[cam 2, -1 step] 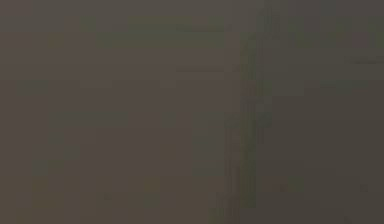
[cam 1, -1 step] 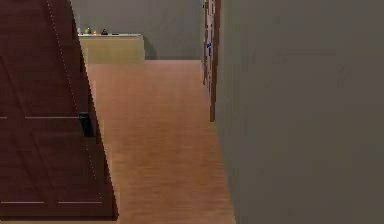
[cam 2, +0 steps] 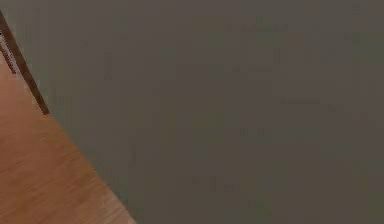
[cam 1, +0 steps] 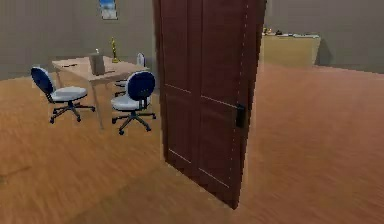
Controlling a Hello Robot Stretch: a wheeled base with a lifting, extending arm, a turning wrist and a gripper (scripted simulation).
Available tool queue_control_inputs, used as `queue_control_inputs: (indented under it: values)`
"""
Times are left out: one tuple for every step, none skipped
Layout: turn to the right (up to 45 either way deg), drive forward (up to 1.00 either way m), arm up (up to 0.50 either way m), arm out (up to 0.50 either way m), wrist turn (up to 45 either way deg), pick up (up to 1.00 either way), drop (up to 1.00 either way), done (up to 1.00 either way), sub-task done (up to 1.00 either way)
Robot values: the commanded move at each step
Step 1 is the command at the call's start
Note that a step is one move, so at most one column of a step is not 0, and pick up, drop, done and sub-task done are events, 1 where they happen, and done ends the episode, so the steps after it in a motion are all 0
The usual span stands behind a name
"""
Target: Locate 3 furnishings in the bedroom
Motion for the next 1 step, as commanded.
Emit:
queue_control_inputs:
  values:
    - [-45.0,0.00,0.00,0.00,0.0,0.00,0.00,0.00,0.00]
